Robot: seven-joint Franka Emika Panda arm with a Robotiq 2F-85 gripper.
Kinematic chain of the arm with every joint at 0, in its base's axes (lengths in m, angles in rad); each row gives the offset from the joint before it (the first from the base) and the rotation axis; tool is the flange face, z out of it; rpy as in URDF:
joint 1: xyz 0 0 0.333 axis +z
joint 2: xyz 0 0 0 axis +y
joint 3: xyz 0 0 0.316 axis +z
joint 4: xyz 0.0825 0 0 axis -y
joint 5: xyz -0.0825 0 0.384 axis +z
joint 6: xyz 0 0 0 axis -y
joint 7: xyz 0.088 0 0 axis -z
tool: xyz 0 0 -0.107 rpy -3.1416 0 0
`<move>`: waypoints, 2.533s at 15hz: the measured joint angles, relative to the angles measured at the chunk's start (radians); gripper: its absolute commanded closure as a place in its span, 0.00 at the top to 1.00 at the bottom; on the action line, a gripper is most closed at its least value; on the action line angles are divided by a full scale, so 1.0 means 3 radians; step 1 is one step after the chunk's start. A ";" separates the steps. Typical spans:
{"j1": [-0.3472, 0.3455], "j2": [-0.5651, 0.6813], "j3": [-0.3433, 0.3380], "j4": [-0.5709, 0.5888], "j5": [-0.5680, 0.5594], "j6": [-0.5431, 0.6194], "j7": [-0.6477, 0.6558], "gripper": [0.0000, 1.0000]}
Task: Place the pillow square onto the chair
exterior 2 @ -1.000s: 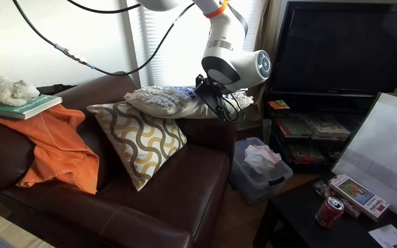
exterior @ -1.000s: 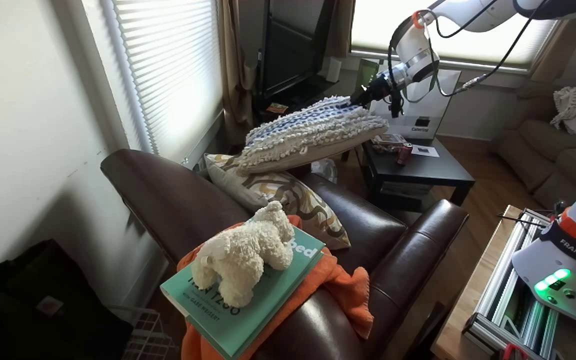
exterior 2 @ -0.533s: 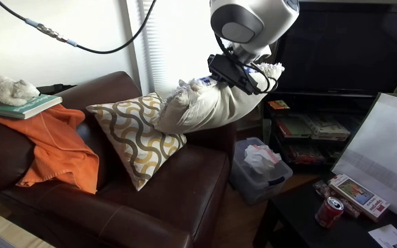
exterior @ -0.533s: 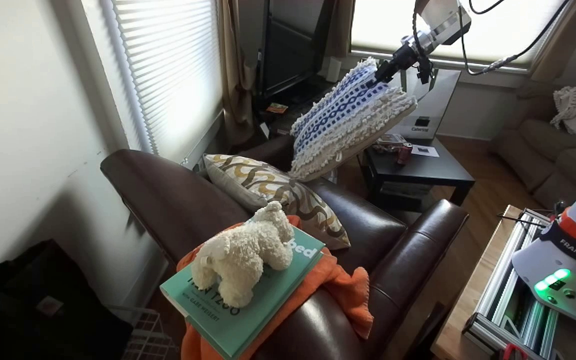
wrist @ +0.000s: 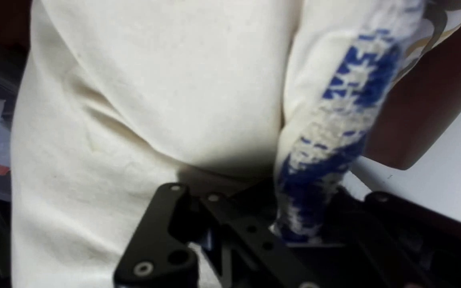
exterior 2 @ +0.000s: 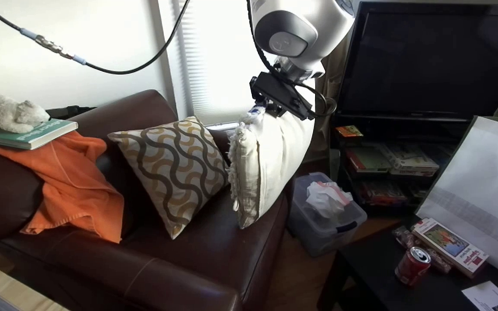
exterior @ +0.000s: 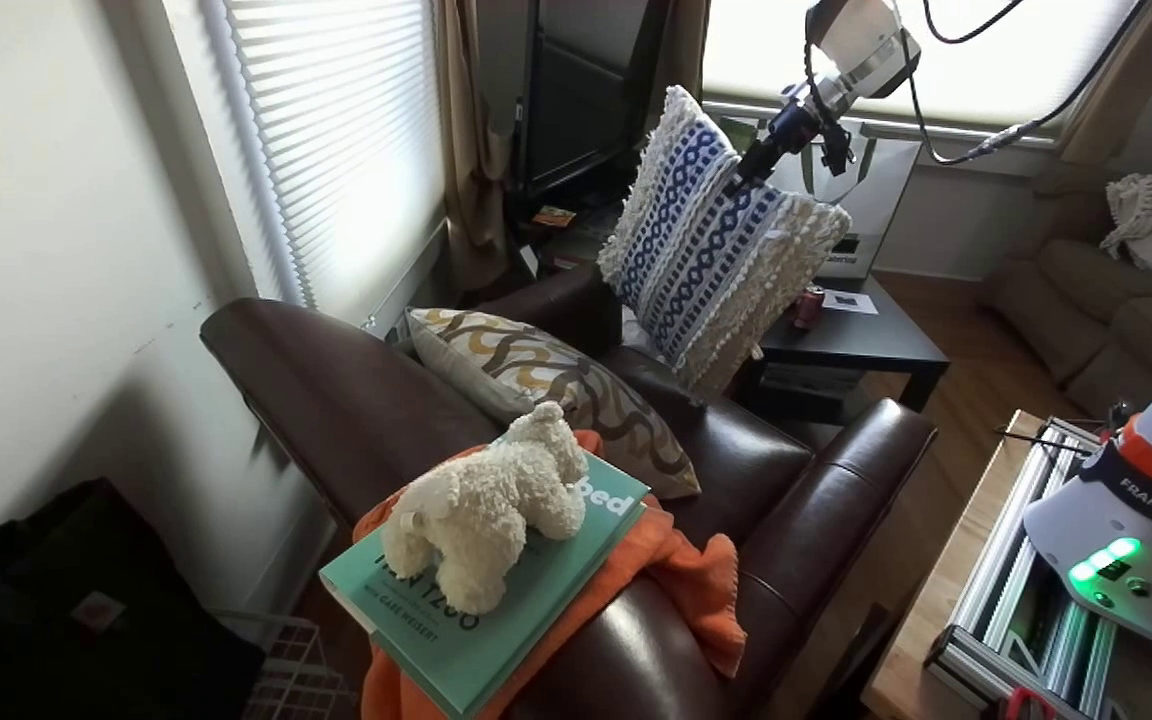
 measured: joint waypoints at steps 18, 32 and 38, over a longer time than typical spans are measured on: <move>0.0576 -0.1036 0.0312 -0.1249 -0.1700 0.0781 0.2400 0.02; 0.0852 -0.1132 0.0487 -0.1440 -0.2146 0.0586 0.3676 0.02; 0.1014 -0.0324 0.0779 -0.0574 -0.2155 0.0251 0.3519 0.34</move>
